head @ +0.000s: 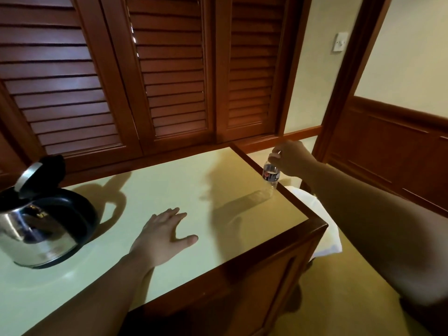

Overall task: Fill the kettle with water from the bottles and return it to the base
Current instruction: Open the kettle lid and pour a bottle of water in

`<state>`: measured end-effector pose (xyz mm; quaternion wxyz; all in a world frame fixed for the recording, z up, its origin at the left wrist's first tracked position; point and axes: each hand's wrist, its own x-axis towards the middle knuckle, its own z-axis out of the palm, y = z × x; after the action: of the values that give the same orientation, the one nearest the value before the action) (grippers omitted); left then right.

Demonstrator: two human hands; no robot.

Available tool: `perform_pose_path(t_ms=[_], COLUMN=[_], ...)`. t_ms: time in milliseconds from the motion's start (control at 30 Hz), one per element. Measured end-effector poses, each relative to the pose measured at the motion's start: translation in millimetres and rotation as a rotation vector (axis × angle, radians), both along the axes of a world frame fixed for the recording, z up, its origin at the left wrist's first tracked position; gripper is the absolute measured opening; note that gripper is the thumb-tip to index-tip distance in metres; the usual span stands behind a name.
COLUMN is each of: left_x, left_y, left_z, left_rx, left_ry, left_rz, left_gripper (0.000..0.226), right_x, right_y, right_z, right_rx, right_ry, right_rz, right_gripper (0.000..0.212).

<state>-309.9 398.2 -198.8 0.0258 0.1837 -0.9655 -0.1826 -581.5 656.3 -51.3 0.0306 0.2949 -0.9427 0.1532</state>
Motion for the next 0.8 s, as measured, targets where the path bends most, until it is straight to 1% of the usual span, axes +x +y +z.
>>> perform_pose_path(t_ms=[33, 100, 133, 233, 333, 433, 500, 600, 800], left_x=[1, 2, 2, 1, 2, 10, 21, 50, 139], left_y=[1, 1, 2, -1, -6, -15, -23, -37, -65], left_z=[1, 2, 2, 0, -2, 7, 15, 23, 21], left_rx=[-0.004, -0.002, 0.003, 0.043, 0.167, 0.225, 0.208, 0.172, 0.147], left_ry=[0.001, -0.002, -0.002, 0.03, 0.084, 0.163, 0.206, 0.247, 0.319], left_rz=[-0.001, 0.002, 0.006, 0.014, 0.04, 0.054, 0.059, 0.064, 0.119], left_gripper=[0.089, 0.088, 0.088, 0.087, 0.086, 0.087, 0.082, 0.074, 0.061], right_x=[-2, -2, -1, 4, 26, 55, 78, 115, 207], right_y=[1, -2, -3, -4, -1, -4, -10, -27, -94], right_z=[-3, -4, -4, -7, -6, -14, -23, -40, -82], right_rx=[0.005, -0.115, -0.114, -0.154, -0.069, -0.021, -0.051, -0.091, -0.095], right_ry=[0.017, -0.053, -0.031, 0.003, 0.133, 0.202, 0.179, 0.077, -0.106], right_rz=[0.021, -0.043, -0.058, -0.071, -0.03, 0.022, 0.063, 0.143, 0.358], right_gripper=[0.031, 0.032, 0.034, 0.053, 0.063, 0.061, 0.062, 0.062, 0.061])
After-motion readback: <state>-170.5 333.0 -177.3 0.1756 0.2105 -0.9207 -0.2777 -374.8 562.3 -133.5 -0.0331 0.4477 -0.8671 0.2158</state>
